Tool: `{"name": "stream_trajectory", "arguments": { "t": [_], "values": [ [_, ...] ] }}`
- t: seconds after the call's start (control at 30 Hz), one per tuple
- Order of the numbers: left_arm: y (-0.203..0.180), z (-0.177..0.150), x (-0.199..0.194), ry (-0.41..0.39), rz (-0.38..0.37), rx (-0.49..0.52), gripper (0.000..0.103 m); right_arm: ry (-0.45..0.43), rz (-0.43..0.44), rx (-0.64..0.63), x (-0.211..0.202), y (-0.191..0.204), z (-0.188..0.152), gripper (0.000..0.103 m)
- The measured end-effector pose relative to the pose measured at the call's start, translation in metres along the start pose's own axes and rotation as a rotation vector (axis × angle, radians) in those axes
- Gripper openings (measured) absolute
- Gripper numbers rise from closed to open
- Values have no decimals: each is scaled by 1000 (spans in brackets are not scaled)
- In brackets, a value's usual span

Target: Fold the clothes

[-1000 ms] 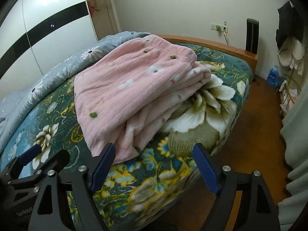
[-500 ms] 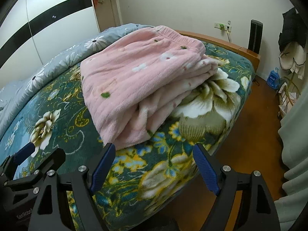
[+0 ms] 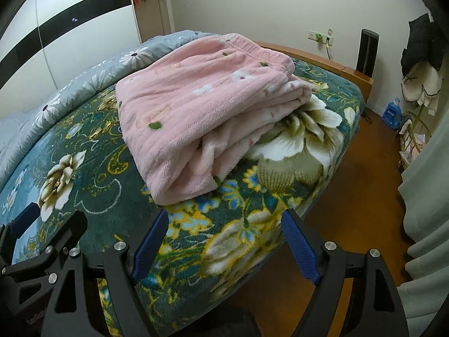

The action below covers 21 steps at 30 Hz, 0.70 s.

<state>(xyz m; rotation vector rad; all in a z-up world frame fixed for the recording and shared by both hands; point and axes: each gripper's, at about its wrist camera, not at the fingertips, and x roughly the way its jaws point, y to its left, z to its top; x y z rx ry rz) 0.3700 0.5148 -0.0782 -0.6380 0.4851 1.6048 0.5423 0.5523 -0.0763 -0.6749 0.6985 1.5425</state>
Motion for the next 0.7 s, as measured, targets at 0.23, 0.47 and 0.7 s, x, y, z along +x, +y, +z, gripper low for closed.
{"name": "stream_trajectory", "arguments": {
  "t": [0.23,0.47,0.7],
  "values": [
    [3,0,-3,-12,2,-7,103,-13,-6,-9,-6,2,0,84],
    [3,1,-6,-29,10,0,103,-18,-13,-10,-8,3,1,84],
    [3,2,-6,-30,20,5,103,-16,-18,-10,-8,4,1,84]
  ]
}}
